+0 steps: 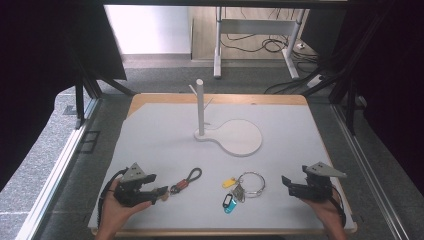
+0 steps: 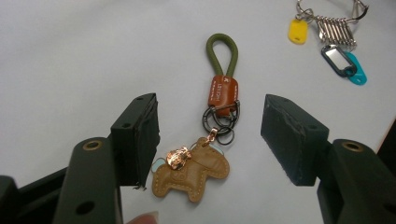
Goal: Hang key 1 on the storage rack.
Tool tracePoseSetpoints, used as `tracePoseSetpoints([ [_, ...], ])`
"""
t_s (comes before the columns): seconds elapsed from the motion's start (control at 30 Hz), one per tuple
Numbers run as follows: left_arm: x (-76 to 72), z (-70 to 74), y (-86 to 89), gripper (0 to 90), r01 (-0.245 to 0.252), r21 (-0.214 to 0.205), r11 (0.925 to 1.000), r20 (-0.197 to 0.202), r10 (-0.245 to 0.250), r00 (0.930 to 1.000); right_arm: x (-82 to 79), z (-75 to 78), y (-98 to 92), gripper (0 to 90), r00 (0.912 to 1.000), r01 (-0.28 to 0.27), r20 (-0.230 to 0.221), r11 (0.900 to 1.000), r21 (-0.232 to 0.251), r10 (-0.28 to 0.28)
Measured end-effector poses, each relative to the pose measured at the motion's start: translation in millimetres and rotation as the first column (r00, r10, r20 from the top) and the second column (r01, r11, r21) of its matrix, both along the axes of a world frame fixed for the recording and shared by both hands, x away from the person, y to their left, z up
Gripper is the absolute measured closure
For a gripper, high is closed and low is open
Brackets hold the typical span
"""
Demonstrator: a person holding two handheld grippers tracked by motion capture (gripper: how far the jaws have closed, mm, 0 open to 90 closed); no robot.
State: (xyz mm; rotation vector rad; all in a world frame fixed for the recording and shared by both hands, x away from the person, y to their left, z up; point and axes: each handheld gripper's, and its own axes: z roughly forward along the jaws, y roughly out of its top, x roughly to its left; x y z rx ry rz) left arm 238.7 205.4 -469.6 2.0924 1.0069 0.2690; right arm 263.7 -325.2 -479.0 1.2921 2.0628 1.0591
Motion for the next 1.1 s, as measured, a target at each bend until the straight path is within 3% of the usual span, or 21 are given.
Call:
tracePoseSetpoints([
  [0.2, -0.1, 0.2, 0.4, 38.1, -0.003, 0.006, 1.0000, 0.000, 0.003, 1.0000, 0.7, -2.4, -24.8, 23.3, 0.9995, 0.030, 0.004, 0.9963, 0.080, -0.030],
  [0.5, -11.9, 1.0, 2.8, 39.2, 0.005, -0.014, 0.9999, -0.003, -0.005, 1.0000, 4.4, -5.6, -21.3, 25.7, 0.9998, 0.015, 0.012, 0.9978, 0.065, -0.016],
  [0.8, -6.8, -0.4, -5.8, 39.2, 0.026, 0.008, 0.9996, -0.013, -0.026, 0.9996, 5.3, -12.6, -21.0, 27.4, 1.0000, -0.002, -0.003, 0.9979, 0.065, 0.002],
  [1.1, -4.0, 9.6, -3.3, 39.2, 0.027, -0.012, 0.9996, 0.008, -0.027, 0.9996, -2.8, -14.8, -24.7, 29.7, 0.9998, 0.008, -0.021, 0.9979, 0.064, -0.007],
])
